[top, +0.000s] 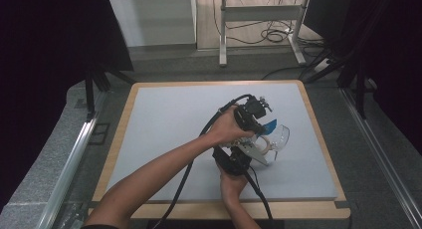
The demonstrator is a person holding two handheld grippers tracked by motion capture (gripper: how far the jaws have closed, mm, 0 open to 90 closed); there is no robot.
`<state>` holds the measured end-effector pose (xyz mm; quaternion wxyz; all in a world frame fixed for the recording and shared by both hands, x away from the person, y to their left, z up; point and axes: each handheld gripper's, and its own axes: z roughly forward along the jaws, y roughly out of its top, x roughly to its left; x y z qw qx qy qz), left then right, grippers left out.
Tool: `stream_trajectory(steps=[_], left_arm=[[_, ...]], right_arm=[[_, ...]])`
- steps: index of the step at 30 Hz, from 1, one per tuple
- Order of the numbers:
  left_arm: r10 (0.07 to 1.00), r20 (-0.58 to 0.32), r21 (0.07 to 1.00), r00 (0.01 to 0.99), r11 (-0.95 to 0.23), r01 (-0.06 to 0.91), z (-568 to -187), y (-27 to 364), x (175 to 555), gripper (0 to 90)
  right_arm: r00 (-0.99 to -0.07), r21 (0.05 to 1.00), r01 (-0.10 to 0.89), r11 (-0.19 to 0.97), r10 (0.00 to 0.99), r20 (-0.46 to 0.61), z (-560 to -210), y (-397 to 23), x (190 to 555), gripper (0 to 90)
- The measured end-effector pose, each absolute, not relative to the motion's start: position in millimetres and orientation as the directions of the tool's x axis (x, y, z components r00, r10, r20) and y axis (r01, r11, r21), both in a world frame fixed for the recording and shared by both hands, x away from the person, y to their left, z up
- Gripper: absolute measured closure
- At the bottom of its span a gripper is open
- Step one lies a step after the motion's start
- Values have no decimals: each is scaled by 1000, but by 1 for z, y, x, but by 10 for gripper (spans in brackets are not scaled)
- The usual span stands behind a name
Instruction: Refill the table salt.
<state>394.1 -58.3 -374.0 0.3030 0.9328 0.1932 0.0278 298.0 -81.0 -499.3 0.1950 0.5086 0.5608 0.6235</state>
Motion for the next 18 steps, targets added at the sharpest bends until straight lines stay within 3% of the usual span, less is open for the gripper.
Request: stream_trajectory(steps=[18], left_arm=[[371,-65,573,926,-746,340,-372,-58,392,899]], right_arm=[[-408,896,329,-297,811,419,-498,-81,296,510]])
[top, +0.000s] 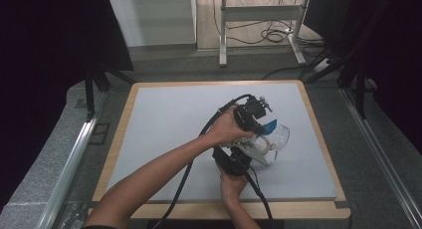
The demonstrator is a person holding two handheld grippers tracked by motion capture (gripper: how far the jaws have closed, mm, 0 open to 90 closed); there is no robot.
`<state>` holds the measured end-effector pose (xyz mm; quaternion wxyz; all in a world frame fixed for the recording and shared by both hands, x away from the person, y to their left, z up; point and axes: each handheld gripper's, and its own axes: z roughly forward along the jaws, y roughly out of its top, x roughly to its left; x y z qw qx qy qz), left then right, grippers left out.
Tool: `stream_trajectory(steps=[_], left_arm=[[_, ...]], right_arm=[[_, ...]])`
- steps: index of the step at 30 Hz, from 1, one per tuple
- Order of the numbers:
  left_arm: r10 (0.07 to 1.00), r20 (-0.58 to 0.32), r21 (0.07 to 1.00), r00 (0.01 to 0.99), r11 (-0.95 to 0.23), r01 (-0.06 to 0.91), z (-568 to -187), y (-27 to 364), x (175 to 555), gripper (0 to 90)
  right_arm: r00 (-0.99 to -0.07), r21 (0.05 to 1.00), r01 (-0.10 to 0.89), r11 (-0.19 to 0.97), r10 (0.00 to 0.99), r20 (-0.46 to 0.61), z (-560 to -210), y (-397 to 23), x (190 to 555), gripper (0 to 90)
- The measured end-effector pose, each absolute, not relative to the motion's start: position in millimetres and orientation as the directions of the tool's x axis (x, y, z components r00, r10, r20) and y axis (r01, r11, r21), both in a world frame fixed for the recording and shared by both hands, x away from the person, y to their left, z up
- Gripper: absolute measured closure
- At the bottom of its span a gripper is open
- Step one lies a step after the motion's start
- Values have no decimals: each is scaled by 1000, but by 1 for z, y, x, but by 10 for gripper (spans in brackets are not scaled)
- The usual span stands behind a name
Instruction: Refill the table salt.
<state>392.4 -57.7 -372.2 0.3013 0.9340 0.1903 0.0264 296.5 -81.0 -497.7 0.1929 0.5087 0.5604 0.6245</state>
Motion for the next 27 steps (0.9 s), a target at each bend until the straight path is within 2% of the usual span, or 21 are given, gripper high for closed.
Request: stream_trajectory(steps=[27], left_arm=[[370,-64,572,927,-747,338,-373,-59,392,900]], right_arm=[[-405,898,321,-302,813,419,-499,-82,297,511]])
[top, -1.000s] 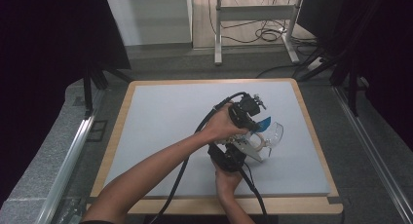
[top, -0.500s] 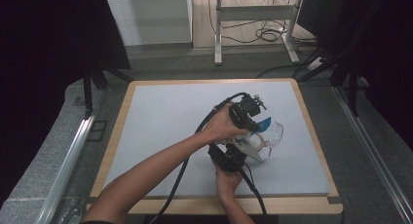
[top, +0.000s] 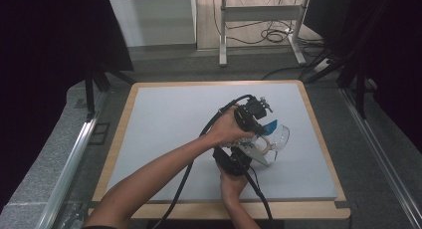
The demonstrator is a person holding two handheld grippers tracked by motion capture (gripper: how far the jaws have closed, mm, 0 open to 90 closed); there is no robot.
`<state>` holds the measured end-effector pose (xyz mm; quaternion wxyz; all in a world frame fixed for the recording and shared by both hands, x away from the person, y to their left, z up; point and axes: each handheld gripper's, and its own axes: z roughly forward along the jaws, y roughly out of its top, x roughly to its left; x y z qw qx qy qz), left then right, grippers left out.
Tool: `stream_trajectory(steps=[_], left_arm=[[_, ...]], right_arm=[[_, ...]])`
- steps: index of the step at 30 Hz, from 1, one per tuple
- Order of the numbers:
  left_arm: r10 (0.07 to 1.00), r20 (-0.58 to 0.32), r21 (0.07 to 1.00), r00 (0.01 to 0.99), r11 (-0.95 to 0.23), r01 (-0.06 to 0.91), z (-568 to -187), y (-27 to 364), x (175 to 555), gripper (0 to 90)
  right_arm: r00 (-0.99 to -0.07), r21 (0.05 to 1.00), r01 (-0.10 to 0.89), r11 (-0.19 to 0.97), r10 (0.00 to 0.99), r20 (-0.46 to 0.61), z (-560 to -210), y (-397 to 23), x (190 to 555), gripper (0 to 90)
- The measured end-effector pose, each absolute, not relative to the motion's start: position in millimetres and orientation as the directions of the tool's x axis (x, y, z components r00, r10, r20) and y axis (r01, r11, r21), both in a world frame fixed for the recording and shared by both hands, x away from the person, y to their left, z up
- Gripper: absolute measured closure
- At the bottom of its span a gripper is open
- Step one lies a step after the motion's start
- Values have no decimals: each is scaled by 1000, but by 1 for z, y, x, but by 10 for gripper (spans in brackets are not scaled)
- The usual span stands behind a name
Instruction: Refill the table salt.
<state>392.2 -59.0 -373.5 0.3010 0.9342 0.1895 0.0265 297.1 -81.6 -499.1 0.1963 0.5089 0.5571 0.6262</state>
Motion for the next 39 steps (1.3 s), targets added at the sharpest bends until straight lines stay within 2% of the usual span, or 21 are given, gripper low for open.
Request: stream_trajectory(steps=[39], left_arm=[[367,-71,572,928,-747,339,-374,-59,394,899]], right_arm=[[-391,899,314,-304,822,414,-500,-81,301,512]])
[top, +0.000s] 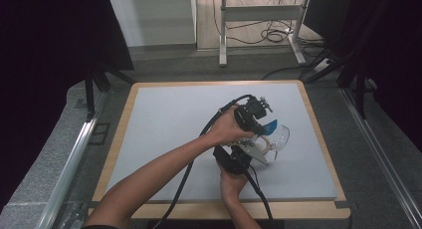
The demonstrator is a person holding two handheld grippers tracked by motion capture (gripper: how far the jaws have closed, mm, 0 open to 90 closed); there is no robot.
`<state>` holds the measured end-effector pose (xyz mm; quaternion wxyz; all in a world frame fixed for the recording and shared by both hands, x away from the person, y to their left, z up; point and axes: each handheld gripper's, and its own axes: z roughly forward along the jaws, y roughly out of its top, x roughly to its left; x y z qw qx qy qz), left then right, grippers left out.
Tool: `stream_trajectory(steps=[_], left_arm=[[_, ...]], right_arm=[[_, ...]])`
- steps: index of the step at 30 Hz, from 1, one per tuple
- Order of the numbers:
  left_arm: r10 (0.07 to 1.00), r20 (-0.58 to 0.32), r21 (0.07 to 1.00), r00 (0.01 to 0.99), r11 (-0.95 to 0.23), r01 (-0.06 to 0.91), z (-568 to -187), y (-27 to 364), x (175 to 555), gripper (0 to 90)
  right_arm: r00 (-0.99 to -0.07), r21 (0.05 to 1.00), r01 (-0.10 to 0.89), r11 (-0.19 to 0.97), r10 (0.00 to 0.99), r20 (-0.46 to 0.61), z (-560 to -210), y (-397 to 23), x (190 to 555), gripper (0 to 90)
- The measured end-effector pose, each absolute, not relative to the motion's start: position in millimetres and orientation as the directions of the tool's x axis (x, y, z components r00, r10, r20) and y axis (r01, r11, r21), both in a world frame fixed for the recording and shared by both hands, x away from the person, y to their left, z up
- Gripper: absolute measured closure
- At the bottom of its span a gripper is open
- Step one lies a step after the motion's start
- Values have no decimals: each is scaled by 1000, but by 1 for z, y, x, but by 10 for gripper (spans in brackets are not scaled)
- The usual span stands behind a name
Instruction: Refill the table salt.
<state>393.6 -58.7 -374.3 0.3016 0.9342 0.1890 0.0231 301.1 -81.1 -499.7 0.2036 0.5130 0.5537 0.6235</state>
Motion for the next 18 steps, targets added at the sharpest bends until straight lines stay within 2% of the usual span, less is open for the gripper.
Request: stream_trajectory(steps=[18], left_arm=[[365,-73,565,928,-752,340,-374,-56,389,900]], right_arm=[[-393,906,301,-297,827,402,-502,-78,295,512]])
